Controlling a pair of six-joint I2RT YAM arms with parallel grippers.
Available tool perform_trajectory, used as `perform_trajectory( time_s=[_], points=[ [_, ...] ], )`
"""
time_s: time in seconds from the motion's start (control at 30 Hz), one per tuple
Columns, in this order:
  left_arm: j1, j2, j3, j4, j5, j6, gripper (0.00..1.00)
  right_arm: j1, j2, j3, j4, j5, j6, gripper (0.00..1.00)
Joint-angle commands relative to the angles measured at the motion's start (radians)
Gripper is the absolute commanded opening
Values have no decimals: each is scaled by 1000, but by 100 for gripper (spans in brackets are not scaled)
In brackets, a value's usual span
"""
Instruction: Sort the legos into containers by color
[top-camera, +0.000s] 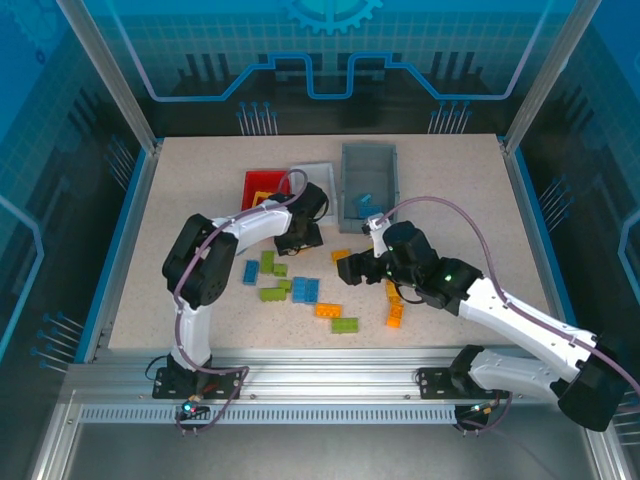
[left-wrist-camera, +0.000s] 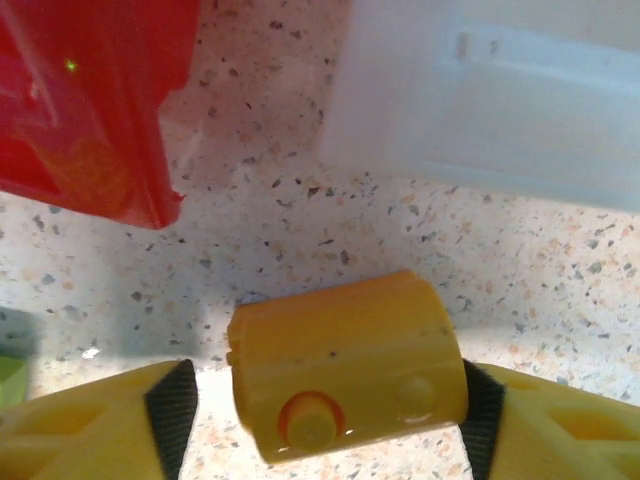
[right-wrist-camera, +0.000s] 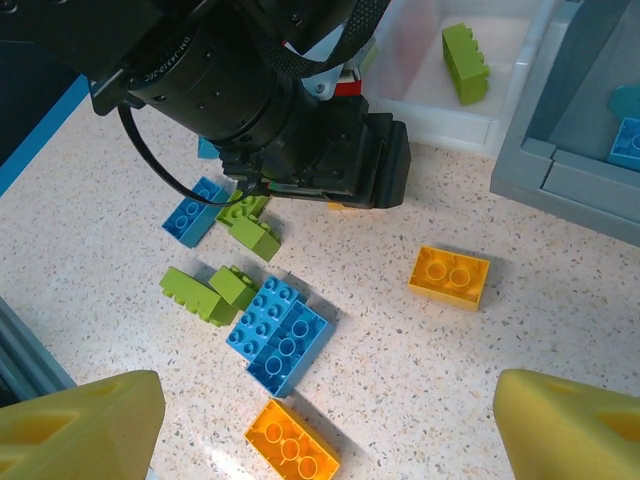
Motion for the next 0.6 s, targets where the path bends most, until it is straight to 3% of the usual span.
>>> perform_trajectory(
  time_s=[0.0, 0.2, 0.37, 0.57],
  points=[
    [2, 14, -11, 34, 20, 2, 63, 15, 9, -7, 27, -16, 14, 86],
    [-13, -85, -94, 79, 25, -6, 46, 15, 17, -14, 31, -11, 14, 86],
    [-48, -263, -116, 5, -5, 13, 44, 17, 11, -24, 30, 0, 16, 85],
    [77, -384, -89, -63, -14, 121, 44, 55, 63, 2, 60, -20, -6, 85]
  ],
)
